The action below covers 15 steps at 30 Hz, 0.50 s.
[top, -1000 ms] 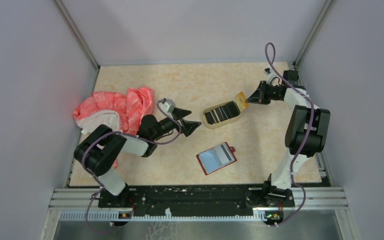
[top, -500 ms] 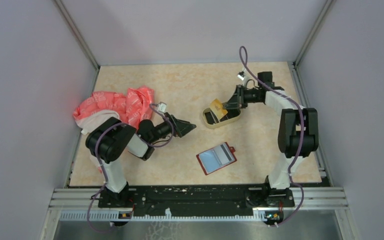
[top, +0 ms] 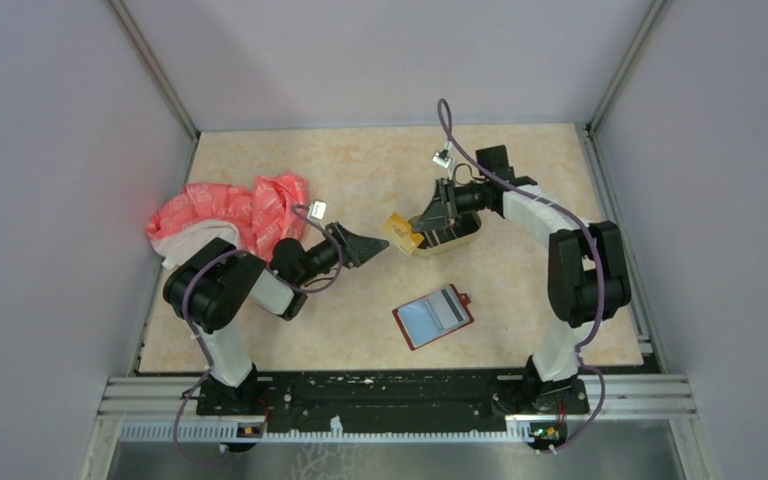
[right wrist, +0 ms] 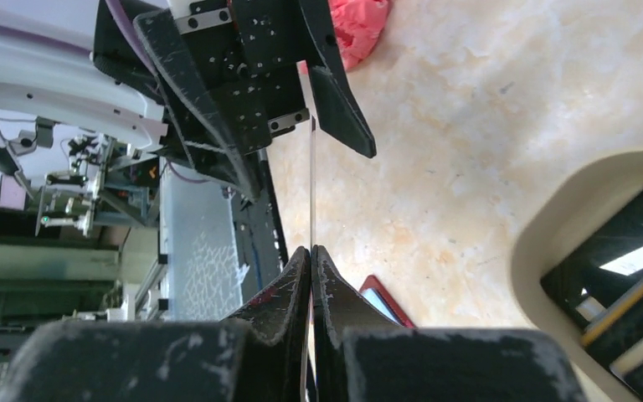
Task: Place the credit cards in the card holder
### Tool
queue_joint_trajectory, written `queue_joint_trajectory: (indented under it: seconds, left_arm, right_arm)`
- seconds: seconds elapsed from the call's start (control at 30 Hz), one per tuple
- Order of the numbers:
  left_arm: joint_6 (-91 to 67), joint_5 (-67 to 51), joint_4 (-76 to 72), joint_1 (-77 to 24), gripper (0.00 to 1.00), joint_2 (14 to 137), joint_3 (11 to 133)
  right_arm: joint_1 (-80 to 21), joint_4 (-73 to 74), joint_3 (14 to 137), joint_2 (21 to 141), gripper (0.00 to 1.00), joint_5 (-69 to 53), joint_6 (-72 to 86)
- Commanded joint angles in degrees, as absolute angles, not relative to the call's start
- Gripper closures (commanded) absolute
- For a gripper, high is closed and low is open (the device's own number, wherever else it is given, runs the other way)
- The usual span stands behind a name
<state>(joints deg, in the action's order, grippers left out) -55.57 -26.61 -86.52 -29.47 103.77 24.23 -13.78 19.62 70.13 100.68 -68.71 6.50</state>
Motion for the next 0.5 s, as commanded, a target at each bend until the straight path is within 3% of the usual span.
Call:
queue_joint_trajectory:
  seconds: [0.0,0.13,0.27,0.33,0.4,0.47]
  left_arm:
    - [-58.2,-26.2,-102.1,-29.3,0.27,102.0,24.9]
    - [-58.6,-26.8,-100.9,-29.3,0.43,101.0,25.3]
    - [-58.7,-28.0,-101.4,-28.9,0.72,100.2,25.3]
    - [-58.8,-29.3,-102.0,-28.7,0.97,99.9,25.2]
    - [-58.8,-30.4,-102.7,-28.6,1.00,99.6,24.6]
    - [-58.1,-31.5,-102.7,-28.4,1.00,98.6,23.5]
  right_arm:
    - [-17.0,17.9,70.6,97.7,1.00,-71.4,6.2]
    - [-18.5,18.7,71.1,97.4,1.00,-72.0,5.3]
    - [-19.2,19.3,71.1,97.4,1.00,-72.3,4.6]
    - [-19.5,19.7,71.2,97.6,1.00,-72.6,3.9]
    - [-19.7,21.8,72.0,97.8,1.00,-73.2,1.2]
    - [-19.7,25.9,73.5,97.6,0.82,-72.9,-4.2]
